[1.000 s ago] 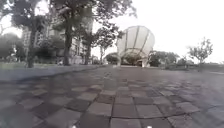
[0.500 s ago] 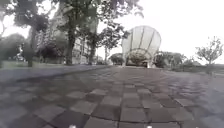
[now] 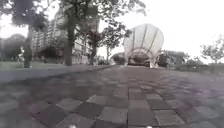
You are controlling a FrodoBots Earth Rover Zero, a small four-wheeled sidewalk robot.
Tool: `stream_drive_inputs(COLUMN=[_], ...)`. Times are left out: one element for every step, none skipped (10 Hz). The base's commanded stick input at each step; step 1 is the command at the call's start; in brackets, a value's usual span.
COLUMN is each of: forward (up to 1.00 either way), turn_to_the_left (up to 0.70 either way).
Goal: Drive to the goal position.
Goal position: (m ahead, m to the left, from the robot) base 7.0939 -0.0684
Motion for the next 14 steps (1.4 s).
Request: stream_drive_inputs(forward=[1.00, 1.00, 1.00, 1.00, 1.00, 1.00, 1.00, 1.00, 1.00, 1.00, 1.00, 1.00, 1.00, 1.00], turn_to_the_left=[-0.31, -0.31, -0.31, -0.31, -0.31, -0.31, -0.21, 0.09, 0.09, 0.09, 0.09, 0.09, 0.09, 0.09])
